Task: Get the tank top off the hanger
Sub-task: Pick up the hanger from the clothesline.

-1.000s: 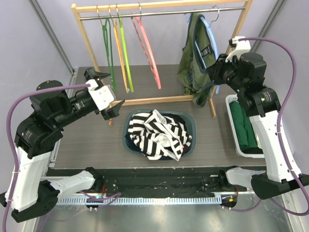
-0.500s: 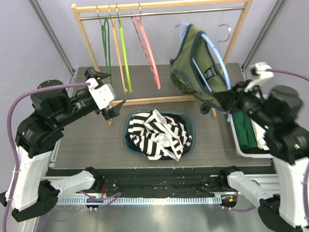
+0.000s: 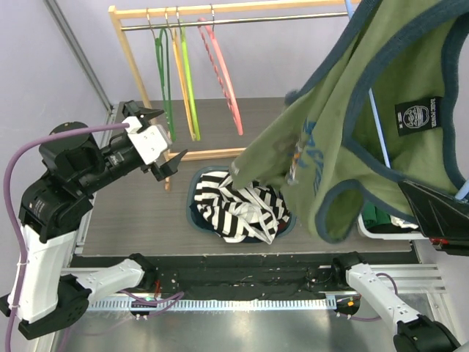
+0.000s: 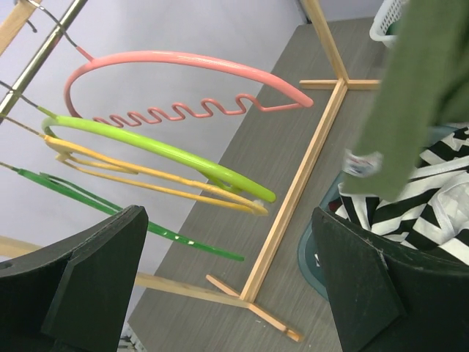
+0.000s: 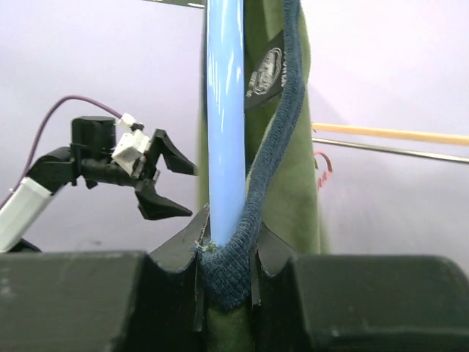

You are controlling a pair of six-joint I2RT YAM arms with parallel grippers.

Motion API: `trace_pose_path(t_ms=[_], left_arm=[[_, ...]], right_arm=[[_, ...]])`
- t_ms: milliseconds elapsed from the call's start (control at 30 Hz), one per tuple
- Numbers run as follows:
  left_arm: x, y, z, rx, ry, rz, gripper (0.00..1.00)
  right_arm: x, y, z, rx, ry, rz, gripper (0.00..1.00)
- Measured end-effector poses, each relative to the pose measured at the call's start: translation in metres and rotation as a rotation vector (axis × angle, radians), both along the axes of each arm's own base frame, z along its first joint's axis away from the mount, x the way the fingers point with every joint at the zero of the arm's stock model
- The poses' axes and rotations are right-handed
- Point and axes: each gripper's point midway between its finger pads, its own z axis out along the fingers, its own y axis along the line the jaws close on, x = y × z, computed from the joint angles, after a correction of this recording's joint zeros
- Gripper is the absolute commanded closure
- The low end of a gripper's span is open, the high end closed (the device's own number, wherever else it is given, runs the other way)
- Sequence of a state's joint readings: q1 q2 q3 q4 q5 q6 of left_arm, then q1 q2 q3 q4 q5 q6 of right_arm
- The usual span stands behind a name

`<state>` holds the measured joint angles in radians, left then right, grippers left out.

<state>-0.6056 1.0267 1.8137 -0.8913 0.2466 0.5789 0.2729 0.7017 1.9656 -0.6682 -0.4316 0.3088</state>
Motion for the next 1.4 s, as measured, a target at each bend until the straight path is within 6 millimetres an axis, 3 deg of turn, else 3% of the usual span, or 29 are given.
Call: trace_pose_path(t_ms=[100,200,533,733,900,1200,1300,1400], left_arm=[[-0.004,0.005,0.004,-0.011,-0.011,0.006,0.0],[-0.007,0.008,0.007,-0.02,-0.02,0.011,0.0],[-0.016,0.016,0.009,-0.045,-0.027,0.015,0.0],[-0.017,0.017,0.007,-0.043,-0.024,0.018,0.0],[-0.016,0.017,0.004,-0.039,-0.019,0.021,0.0],[-0.014,0.016,0.0,-0.035,-0.013,0.022,0.0],[-0.014,0.017,0.0,-0.035,-0.013,0.023,0.01],[-0.014,0.017,-0.001,-0.035,-0.013,0.026,0.0]], right_arm=[[-0.005,0.006,0.008,-0.006,-0.031,0.041,0.99],[0.005,0.015,0.006,-0.03,-0.009,0.079,0.99],[0.088,0.059,0.004,-0.082,0.129,0.221,0.99],[0.113,0.078,0.023,-0.053,0.121,0.318,0.99],[0.12,0.088,0.034,-0.021,0.111,0.403,0.99],[0.11,0.093,0.053,0.006,0.027,0.484,0.99],[0.118,0.095,0.04,-0.002,0.053,0.485,0.99],[0.132,0.099,0.007,-0.033,0.138,0.469,0.99]])
